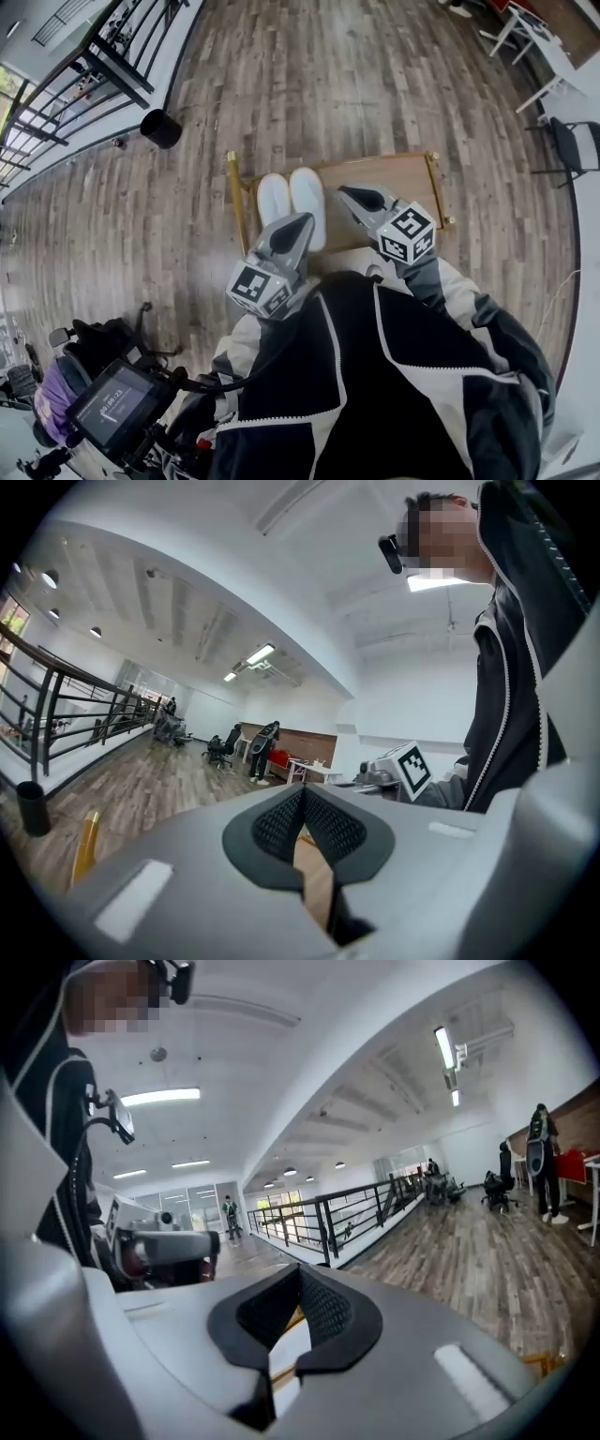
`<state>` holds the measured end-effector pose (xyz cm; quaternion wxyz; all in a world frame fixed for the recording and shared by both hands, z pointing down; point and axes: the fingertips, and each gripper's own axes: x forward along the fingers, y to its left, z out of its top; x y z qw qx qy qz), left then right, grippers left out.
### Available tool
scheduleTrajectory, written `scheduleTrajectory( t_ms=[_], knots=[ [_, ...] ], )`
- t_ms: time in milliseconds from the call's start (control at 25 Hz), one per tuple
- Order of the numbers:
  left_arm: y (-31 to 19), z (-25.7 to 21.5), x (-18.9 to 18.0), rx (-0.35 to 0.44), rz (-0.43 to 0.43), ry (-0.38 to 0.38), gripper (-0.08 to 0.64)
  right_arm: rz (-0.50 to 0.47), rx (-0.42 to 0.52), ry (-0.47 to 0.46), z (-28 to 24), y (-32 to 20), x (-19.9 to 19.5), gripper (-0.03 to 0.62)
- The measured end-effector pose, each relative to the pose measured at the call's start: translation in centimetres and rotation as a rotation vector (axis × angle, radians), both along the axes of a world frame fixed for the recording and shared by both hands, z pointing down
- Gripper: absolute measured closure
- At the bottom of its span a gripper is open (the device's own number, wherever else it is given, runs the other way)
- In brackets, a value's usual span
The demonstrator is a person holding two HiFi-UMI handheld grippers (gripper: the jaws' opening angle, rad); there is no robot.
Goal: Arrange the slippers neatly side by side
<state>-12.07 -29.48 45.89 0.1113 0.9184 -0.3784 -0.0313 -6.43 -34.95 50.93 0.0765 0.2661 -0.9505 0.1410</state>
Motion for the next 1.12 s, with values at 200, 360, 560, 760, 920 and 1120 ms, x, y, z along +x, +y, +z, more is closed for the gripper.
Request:
scheduleTrajectory(
  t_ms=[200, 360, 560, 760, 920, 1120],
  knots=[
    [0.5, -1.5, 1.8, 0.038, 0.055, -0.007, 0.54, 0.056, 0.086, -0.061, -4.8, 3.6, 3.8, 0.591],
    [1.3, -2.2, 2.6, 0.078, 0.083, -0.042, 0.541, 0.129, 0.087, -0.09, -5.2, 5.5, 5.9, 0.589],
    [1.2, -2.2, 2.9, 0.068, 0.091, -0.038, 0.54, 0.169, 0.06, -0.078, -3.5, 6.1, 7.4, 0.591],
    [0.8, -2.2, 3.3, 0.057, 0.097, -0.028, 0.541, 0.124, 0.101, -0.067, -4.2, 5.9, 7.3, 0.591],
    [0.6, -2.4, 3.6, 0.058, 0.096, -0.022, 0.54, 0.095, 0.107, -0.065, -4.2, 5.9, 6.7, 0.591],
    [-0.3, -3.0, 4.7, 0.057, 0.08, -0.017, 0.54, 0.064, 0.079, -0.085, -4.7, 4.8, 7.4, 0.591]
  ],
)
